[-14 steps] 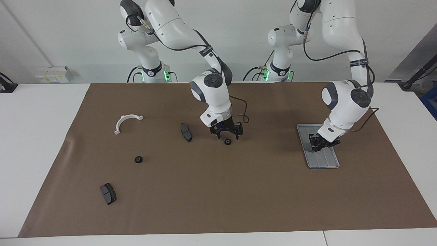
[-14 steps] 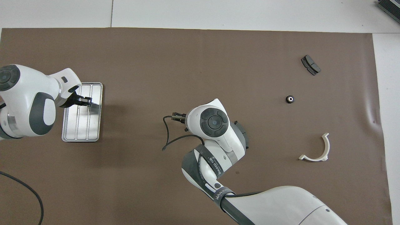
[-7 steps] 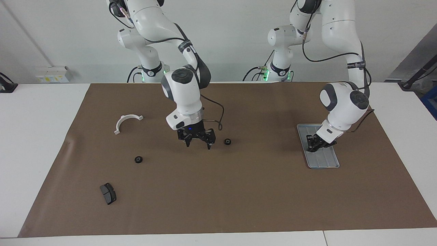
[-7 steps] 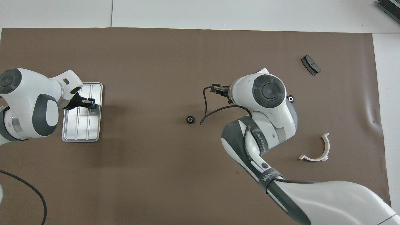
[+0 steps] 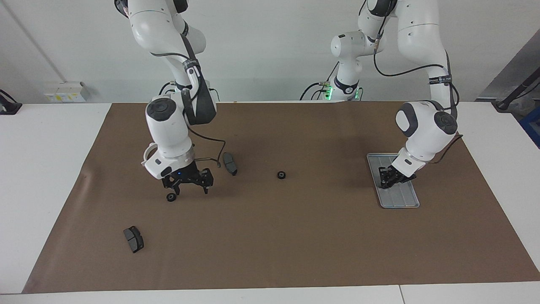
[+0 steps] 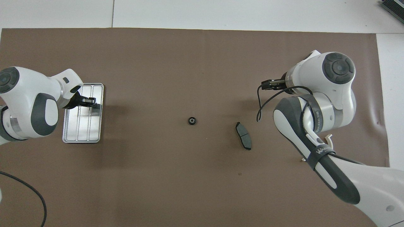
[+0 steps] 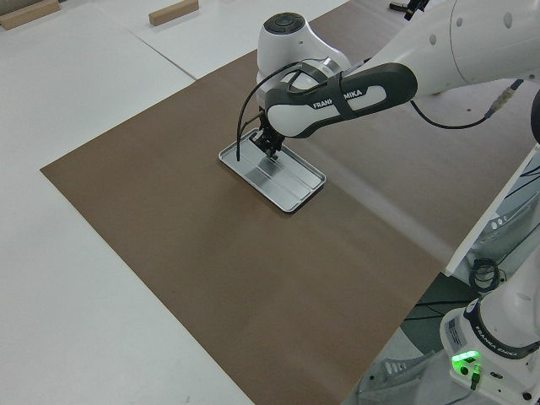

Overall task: Pick bearing gear from pile to tray
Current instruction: 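Release the second bearing at center while the left gripper withdraws, then reach the left gripper to the second bearing and grasp it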

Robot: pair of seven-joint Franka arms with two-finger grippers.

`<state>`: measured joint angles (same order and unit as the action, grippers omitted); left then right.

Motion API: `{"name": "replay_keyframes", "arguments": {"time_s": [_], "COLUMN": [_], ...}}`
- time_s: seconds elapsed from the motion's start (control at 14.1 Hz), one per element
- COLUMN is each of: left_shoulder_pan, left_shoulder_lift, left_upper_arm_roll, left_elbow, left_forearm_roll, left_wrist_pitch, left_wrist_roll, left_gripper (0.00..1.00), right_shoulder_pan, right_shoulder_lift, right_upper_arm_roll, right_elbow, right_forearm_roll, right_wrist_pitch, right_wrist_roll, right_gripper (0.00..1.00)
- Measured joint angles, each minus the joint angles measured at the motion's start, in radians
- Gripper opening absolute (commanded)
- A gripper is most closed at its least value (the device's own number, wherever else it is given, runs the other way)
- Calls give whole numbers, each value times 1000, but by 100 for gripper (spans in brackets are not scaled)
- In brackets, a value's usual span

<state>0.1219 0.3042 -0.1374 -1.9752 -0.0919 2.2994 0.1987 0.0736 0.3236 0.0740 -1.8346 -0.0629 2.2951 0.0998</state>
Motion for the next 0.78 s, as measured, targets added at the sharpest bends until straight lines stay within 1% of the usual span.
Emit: {"name": "replay_keyframes", "arguments": {"time_s": [0.07, 0.21, 0.36, 0.5, 0.64, 0.71, 0.78], "left_shoulder_pan": [0, 0, 0, -15, -63, -98, -137], "left_shoulder_lift": [-1, -2, -2, -2, -3, -3, -4], "left_upper_arm_roll": [0, -1, -3, -10, -15, -17, -17], "left_elbow": [16, 39, 50, 66, 84, 91, 96], "left_forearm_roll": [0, 0, -1, -7, -8, -8, -8], "left_wrist_pitch": [-20, -46, -54, -55, -55, -55, -55], "left_wrist_roll": [0, 0, -1, -49, -162, -231, -304], "left_gripper": [44, 45, 42, 39, 37, 36, 35], "right_shoulder_pan": [-26, -75, -109, -117, -116, -116, -116], "right_shoulder_lift": [1, 3, 16, 43, 60, 64, 67], "right_upper_arm_roll": [0, 0, 0, 1, 8, 9, 9], "right_elbow": [-7, -23, -32, -37, -49, -61, -73], "right_forearm_roll": [0, 0, 0, 0, 0, 0, 0], "right_wrist_pitch": [-6, -10, -9, -6, 6, 18, 37], "right_wrist_roll": [-77, -229, -323, -344, -344, -344, -344], "right_gripper": [100, 100, 100, 100, 100, 98, 94]}}
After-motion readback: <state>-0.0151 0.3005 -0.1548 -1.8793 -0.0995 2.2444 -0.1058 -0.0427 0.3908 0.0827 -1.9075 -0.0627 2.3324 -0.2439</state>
